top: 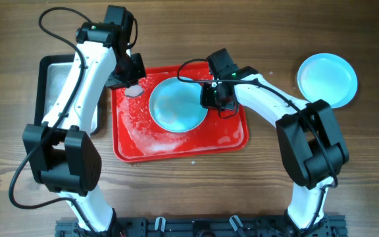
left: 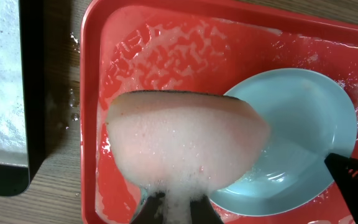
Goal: Clean dirty plates on tray and stack at the side
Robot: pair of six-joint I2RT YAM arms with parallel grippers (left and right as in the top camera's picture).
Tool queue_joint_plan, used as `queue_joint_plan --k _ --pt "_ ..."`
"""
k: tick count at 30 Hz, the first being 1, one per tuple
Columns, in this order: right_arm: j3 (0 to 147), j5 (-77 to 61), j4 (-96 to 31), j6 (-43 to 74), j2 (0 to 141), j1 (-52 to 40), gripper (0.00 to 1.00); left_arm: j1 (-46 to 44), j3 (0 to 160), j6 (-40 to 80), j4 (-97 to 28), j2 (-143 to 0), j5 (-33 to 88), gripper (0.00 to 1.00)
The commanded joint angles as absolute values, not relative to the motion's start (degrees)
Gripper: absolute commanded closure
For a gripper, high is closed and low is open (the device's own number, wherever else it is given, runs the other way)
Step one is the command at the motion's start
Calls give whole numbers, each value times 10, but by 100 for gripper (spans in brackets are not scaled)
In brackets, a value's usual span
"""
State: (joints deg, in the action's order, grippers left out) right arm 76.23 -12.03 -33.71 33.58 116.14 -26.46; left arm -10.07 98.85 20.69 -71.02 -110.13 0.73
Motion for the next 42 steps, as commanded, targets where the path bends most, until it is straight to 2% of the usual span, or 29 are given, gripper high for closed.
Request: queue_joint_plan --k 1,7,12,18,20,22,23,28,33,39,42 --pt "761 -130 -332 350 1182 -267 96 -83 985 214 -711 -1087 -33 96" --pt "761 -145 -329 337 1176 -266 96 23 985 143 -740 -1087 -35 96" --pt "761 -149 -348 294 1089 -239 96 98 970 76 -739 -1087 -35 96" --pt "761 -117 -415 254 908 -130 96 155 858 64 -611 -1088 -37 96" --pt "761 -102 -428 240 876 -109 96 157 852 64 -603 -1088 -37 75" --pt "761 -98 -436 239 864 -97 96 157 852 64 -599 -1088 -37 39" --pt "761 -98 -439 237 863 -95 96 157 852 64 -598 -1088 -37 0" --pt "761 5 -444 209 863 -95 96 156 863 114 -606 -1076 -30 0" --pt "761 119 -439 181 863 -96 96 120 907 114 -622 -971 47 0" --pt "761 89 -455 242 863 -45 96 -34 906 154 -631 -949 60 0" --pt "761 1 -460 246 864 56 96 -108 906 173 -616 -950 60 0"
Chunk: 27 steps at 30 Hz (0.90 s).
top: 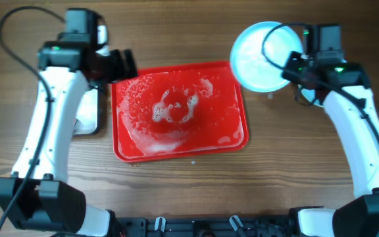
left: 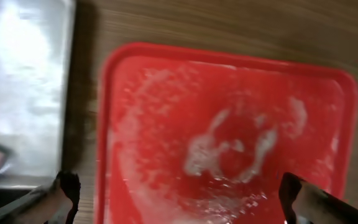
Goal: Clean dirty plates on tray and stack at the side
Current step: 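Lift the plate off the red tray and carry it right with right gripper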
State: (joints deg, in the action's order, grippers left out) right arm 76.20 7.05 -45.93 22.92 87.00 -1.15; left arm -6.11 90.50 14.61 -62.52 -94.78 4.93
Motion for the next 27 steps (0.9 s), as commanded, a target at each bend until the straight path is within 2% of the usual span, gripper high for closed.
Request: queue_joint_plan --k 1,6,9,16,23,24,27 --pt "761 -20 -460 246 864 87 96 -121 906 175 -614 -950 60 0" --pt "761 -30 -463 256 886 245 96 -153 906 174 -612 -958 60 0" --pt "761 -30 -467 257 947 306 96 -153 906 174 -613 -958 60 0" --pt "761 -72 -425 265 1072 336 96 -154 906 174 -613 -958 60 0" --pt "761 -79 -412 255 1077 326 95 -154 906 174 -613 -958 60 0" --pt "761 -79 -411 255 1077 323 93 -154 906 174 -613 -958 60 0" --pt "761 -76 -407 240 1077 306 58 -154 906 174 -613 -958 60 0"
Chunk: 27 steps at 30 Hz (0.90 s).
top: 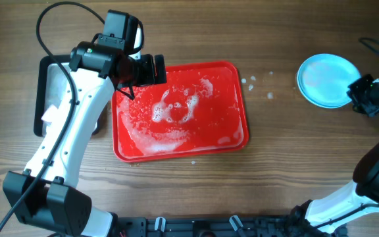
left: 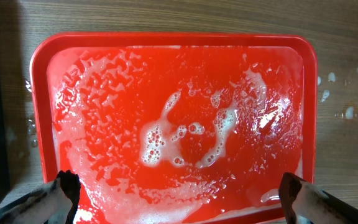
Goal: Clean dirty plates on tray and stack at the side
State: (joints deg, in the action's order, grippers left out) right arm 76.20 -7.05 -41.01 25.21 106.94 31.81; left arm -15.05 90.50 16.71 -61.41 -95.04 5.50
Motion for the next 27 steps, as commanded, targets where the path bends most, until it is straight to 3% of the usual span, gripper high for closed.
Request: queue_joint_plan --k 1,5,12,19,20,21,22,23,27 --pt "761 -75 -407 240 1077 306 55 -154 906 174 -613 -958 60 0" --pt "769 -121 -413 220 1044 306 51 -154 906 174 -613 -958 60 0" --pt "787 -225 -428 147 840 288 46 -154 906 174 -614 -954 60 0" --pt "787 -201 -444 135 788 51 43 -154 906 174 -649 -864 60 0" --pt "787 -172 -438 136 789 20 41 -154 906 174 -655 -855 60 0" --pt "787 -148 -435 137 791 -2 32 -154 906 174 -665 -847 60 0" --pt "786 -129 -435 137 794 -17 9 -154 906 174 -678 -844 60 0" --pt "785 -124 -436 137 799 -28 0 -154 906 174 -690 -844 60 0" --pt "783 -124 -436 137 813 -31 0 -154 906 174 -690 -844 60 0"
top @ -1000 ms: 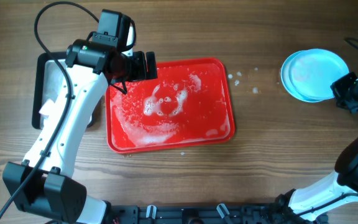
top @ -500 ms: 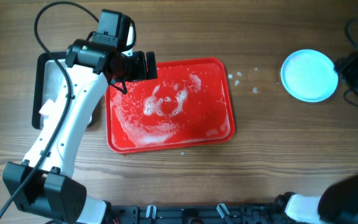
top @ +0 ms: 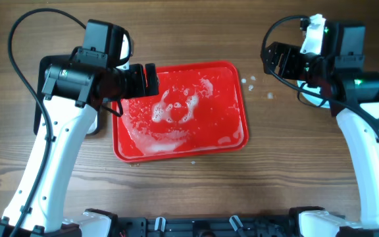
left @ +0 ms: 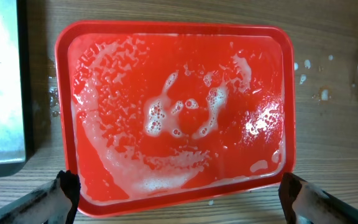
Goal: Clean dirty plates on tray and stack at the side
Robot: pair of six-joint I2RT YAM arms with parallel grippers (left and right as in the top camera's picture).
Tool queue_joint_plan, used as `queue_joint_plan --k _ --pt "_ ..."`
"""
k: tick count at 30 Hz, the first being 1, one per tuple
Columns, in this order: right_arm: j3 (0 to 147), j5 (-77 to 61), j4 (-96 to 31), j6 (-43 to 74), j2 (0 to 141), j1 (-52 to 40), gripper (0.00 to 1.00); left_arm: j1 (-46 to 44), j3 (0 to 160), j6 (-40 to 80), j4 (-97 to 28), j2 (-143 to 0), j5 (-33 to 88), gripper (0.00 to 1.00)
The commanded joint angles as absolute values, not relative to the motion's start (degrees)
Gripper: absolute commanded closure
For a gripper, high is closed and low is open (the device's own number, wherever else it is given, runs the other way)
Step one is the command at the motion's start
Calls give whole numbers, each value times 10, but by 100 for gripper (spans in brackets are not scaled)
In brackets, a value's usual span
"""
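The red tray point(top: 179, 112) lies mid-table, wet with white foam point(left: 185, 115) and with no plate on it. My left gripper point(top: 137, 80) hangs over the tray's left end, open and empty; its fingertips point(left: 67, 190) frame the near rim in the left wrist view. My right gripper point(top: 280, 59) is held high right of the tray, open with nothing in it. In the overhead view the right arm hides the light blue plates. A sliver of light blue plate shows at the right edge of the left wrist view.
A grey metal basin with a dark rim sits just left of the tray, mostly under my left arm in the overhead view. Water drops point(top: 249, 81) speckle the wood between the tray and the plates.
My right gripper has gone from beside the plates at the far right to a spot higher and further left, and its arm now hides them. The left gripper sits higher, seeing the whole tray.
First my left gripper held a foamy sponge over the tray while the right gripped a blue plate there. Then the right held that plate up right of the tray, and the left was open by the basin. Later the plate lay on the other one at the right.
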State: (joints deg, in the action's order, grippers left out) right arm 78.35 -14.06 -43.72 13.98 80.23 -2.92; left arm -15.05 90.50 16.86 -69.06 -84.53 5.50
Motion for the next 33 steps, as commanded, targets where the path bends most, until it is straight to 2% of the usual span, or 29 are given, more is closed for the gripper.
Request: queue_joint_plan --k 1,9,15,19,20,25,30,33 --pt "783 -124 -436 137 813 -31 0 -154 906 174 -690 -844 60 0" --pt "783 -124 -436 137 813 -31 0 -153 906 174 -692 -831 60 0" --pt "783 -124 -436 137 813 -31 0 -119 906 168 -711 -718 25 0" --pt "783 -124 -436 137 813 -31 0 -47 839 152 -533 -602 8 0" --pt "783 -124 -436 137 813 -31 0 -22 749 152 -410 -532 16 0" --pt "783 -124 -436 137 813 -31 0 36 437 153 -124 -323 68 0" --pt "783 -124 -436 137 813 -31 0 43 221 153 -2 -162 70 0" --pt "783 -124 -436 137 813 -31 0 43 151 153 28 -99 71 0"
